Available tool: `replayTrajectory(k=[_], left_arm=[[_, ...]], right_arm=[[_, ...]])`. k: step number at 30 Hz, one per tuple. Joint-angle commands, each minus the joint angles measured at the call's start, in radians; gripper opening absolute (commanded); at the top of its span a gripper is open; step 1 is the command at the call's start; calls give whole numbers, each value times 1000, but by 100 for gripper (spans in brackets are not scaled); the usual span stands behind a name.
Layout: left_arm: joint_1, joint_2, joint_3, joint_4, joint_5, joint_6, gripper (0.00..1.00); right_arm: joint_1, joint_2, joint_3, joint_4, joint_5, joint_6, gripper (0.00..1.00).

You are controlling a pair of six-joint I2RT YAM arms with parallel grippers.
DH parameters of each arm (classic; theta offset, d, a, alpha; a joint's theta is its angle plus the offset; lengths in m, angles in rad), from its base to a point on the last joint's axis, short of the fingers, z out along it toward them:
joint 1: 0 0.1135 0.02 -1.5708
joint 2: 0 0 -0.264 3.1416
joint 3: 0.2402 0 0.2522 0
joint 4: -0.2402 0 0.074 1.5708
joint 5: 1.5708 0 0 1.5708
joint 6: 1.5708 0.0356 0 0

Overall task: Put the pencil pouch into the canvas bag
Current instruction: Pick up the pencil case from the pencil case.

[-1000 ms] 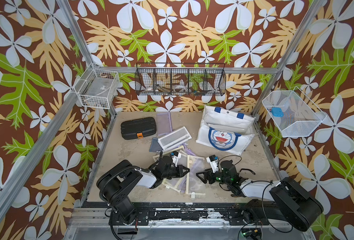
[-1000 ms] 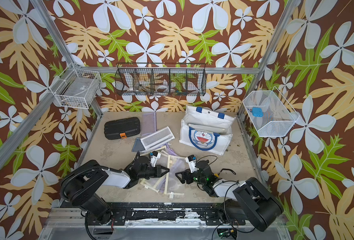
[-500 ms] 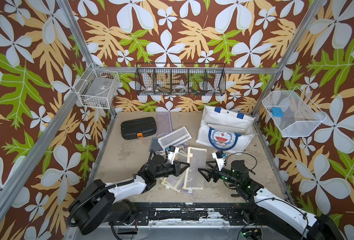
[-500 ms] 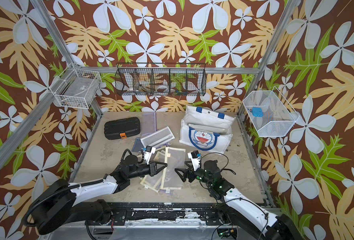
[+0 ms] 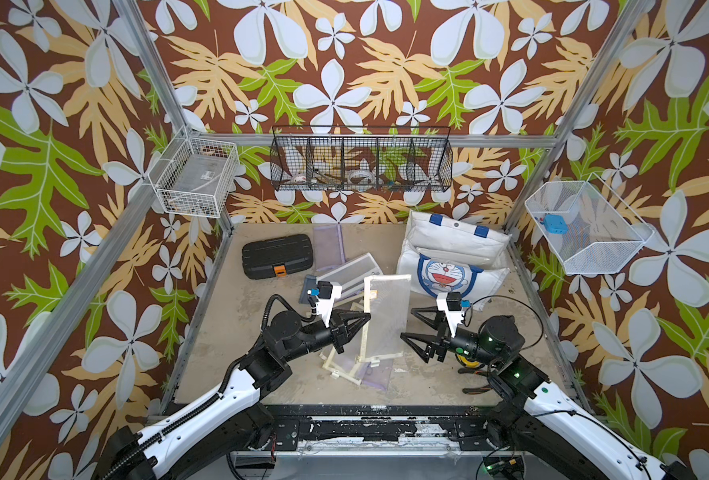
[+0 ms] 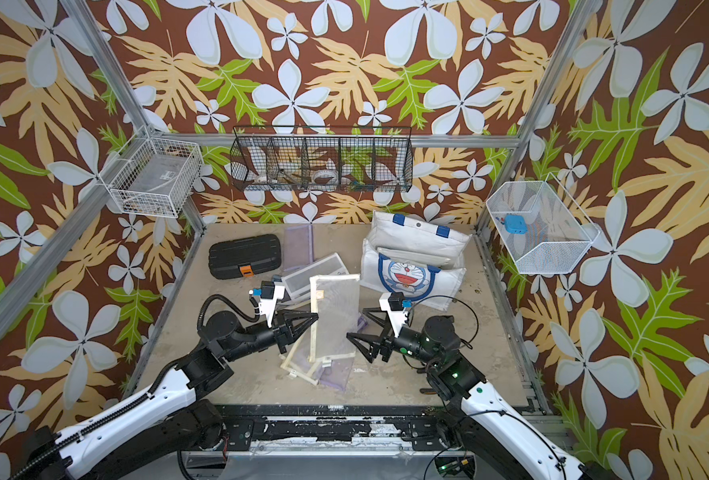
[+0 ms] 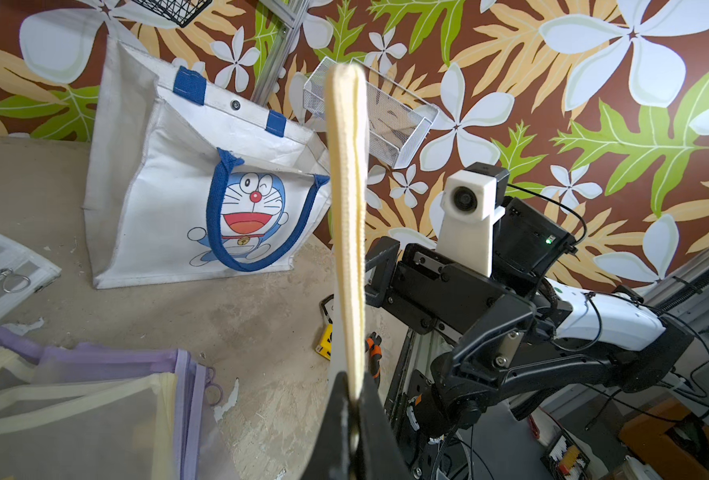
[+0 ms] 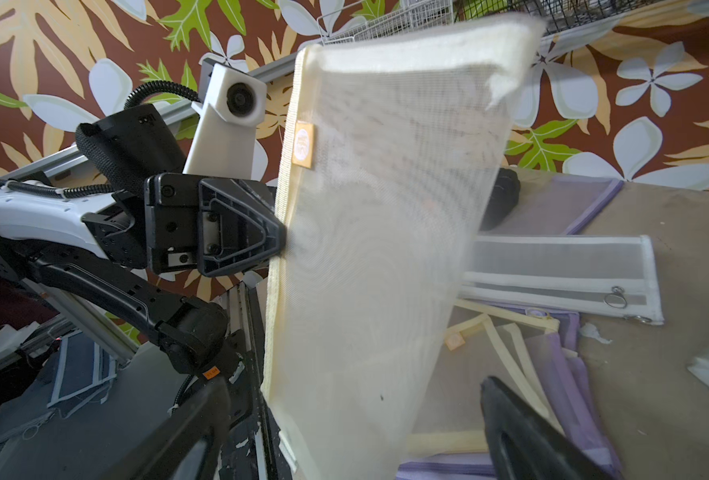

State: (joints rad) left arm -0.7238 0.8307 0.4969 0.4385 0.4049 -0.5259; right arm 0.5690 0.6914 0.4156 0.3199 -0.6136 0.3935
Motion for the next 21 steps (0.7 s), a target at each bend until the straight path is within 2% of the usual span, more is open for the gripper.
replayTrajectory(k=[1,10,15,21], left_arm=[[2,-29,-11,41,50,17,0],[2,-40,-53,198,192,-23,0],[1,-14,-62,247,221,-49,0],[0,7,-69,251,214,-66,0]], right_arm=[[0,-7,7,46,-32,5,95],[0,2,-12,163,-71,46,92],[19,20,-34,239,-74,64,46],[102,11,-41,237,-13,35,18]])
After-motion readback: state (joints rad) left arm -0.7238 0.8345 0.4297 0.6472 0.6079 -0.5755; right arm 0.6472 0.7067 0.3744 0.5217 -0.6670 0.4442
